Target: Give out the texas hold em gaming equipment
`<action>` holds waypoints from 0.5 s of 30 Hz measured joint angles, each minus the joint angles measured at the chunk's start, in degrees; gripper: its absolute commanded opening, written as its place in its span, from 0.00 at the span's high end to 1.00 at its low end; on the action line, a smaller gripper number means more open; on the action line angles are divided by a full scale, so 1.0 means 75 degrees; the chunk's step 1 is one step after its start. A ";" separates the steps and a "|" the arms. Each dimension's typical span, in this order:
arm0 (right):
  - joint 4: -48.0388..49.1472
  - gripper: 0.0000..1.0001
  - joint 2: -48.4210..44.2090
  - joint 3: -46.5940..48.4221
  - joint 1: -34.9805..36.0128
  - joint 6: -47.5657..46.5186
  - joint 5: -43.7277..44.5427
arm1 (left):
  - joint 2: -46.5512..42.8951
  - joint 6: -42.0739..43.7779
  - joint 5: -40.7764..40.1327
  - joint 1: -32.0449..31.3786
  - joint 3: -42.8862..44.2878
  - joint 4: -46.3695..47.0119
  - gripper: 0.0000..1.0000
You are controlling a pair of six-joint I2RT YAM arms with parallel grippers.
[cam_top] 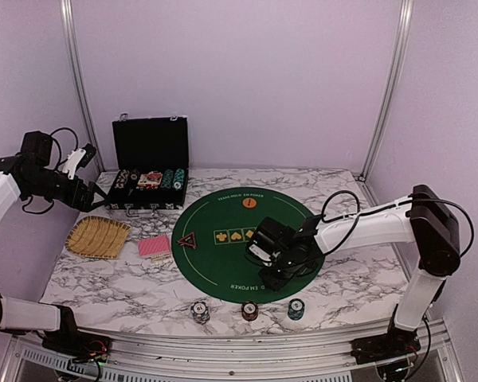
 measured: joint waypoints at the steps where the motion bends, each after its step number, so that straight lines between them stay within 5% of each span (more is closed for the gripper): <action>1: -0.0026 0.64 -0.0067 -0.0073 -0.0038 0.0020 0.0003 | 0.0009 0.0009 0.0000 0.0000 0.0038 0.0003 0.01; 15: -0.0944 0.60 -0.0405 0.0251 -0.0271 0.0117 0.0076 | 0.0009 0.0070 -0.0003 0.0000 0.0055 -0.0003 0.01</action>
